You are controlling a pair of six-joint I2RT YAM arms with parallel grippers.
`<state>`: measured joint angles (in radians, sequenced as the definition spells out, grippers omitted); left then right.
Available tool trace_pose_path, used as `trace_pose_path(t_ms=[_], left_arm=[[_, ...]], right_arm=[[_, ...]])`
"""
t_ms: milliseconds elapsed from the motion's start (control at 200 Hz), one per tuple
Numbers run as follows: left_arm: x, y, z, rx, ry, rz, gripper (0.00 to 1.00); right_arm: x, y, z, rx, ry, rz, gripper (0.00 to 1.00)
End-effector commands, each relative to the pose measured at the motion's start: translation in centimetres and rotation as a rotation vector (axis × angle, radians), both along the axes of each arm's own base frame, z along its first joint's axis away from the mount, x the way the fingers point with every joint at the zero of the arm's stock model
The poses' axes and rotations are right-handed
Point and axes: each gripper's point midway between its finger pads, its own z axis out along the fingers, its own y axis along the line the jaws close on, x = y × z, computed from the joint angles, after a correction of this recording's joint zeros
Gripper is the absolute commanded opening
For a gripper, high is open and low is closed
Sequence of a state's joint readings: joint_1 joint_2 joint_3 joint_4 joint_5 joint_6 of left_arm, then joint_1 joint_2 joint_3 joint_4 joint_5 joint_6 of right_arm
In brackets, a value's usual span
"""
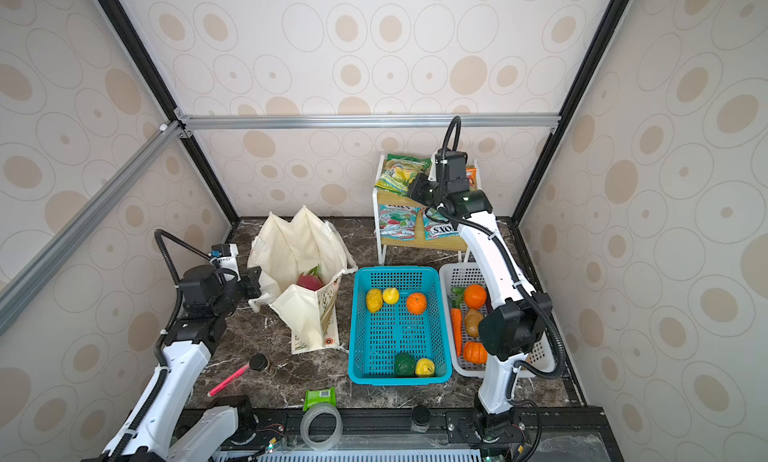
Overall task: Place the food into the grocery bag and tie it
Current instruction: 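Lower the right gripper and close it on the green candy bag, then pull the green candy bag off the shelf toward the tote with the right gripper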
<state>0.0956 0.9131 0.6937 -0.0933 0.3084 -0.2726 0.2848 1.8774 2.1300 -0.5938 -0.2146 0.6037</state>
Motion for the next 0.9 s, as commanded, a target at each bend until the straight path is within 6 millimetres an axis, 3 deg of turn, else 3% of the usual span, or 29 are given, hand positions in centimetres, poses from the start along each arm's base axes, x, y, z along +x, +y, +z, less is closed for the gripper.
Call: trace_pose_path(t_ms=[0, 200, 555, 895], left_arm=[[0.1, 0.0, 2.1, 0.027, -0.066, -0.01, 0.0], [0.0, 0.1, 2.2, 0.028, -0.07, -0.008, 0.0], [-0.1, 0.1, 2.5, 0.029, -0.082, -0.009, 0.0], [-0.2, -0.1, 2.7, 0.024, -0.087, -0.016, 0.0]], right_arm=[[-1.1, 1.4, 2.5, -0.012, -0.038, 0.087, 0.0], [-3.3, 2.6, 6.5, -0.013, -0.122, 0.136, 0.0], [-5.4, 3.0, 10.5, -0.019, -0.205, 0.146, 0.0], [-11.2, 5.2, 14.3, -0.048, -0.313, 0.185, 0.0]])
